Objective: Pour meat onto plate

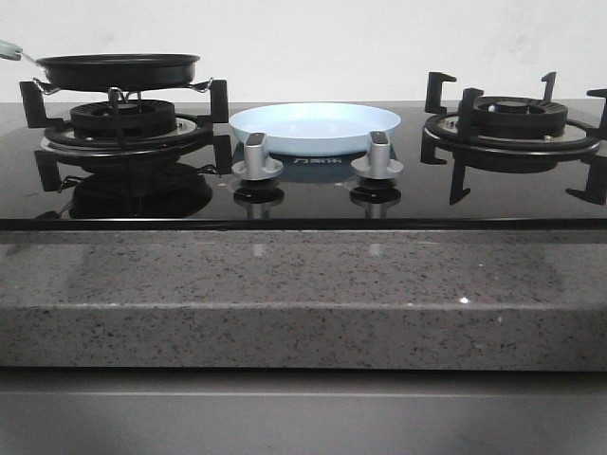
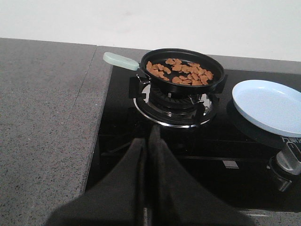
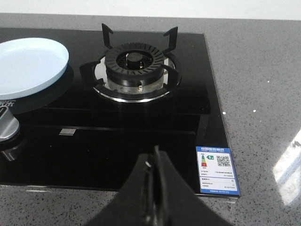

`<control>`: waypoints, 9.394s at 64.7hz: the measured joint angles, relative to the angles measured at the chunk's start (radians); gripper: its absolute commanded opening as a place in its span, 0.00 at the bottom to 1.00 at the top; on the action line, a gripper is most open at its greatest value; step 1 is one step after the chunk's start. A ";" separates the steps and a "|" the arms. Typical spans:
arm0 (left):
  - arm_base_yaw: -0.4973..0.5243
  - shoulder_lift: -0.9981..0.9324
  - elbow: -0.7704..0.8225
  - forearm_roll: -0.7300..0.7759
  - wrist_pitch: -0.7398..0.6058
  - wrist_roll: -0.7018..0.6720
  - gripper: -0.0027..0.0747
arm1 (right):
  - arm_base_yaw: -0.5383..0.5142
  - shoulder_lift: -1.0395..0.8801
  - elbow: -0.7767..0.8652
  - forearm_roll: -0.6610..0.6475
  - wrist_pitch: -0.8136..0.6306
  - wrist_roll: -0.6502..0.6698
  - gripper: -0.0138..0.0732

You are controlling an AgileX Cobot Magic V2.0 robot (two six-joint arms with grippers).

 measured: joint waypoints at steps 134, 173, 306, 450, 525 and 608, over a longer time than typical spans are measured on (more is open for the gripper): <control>0.000 0.011 0.000 0.000 -0.015 0.000 0.60 | 0.312 1.400 -1.224 0.055 0.450 -0.026 0.72; 0.000 0.011 0.000 0.000 -0.015 0.000 0.60 | 0.310 1.722 -1.636 -0.005 0.637 -0.026 0.72; 0.000 0.011 0.000 0.000 -0.015 0.000 0.60 | 0.290 1.535 -1.655 0.028 0.673 0.036 0.09; 0.000 0.278 -0.188 0.044 0.180 0.000 0.75 | 0.335 0.968 -0.551 0.222 0.088 0.001 0.09; 0.343 1.104 -0.539 -1.048 0.081 0.633 0.75 | 0.335 0.968 -0.551 0.223 0.088 0.001 0.09; 0.347 1.452 -0.768 -1.426 0.269 0.678 0.24 | 0.335 0.969 -0.551 0.223 0.088 -0.001 0.09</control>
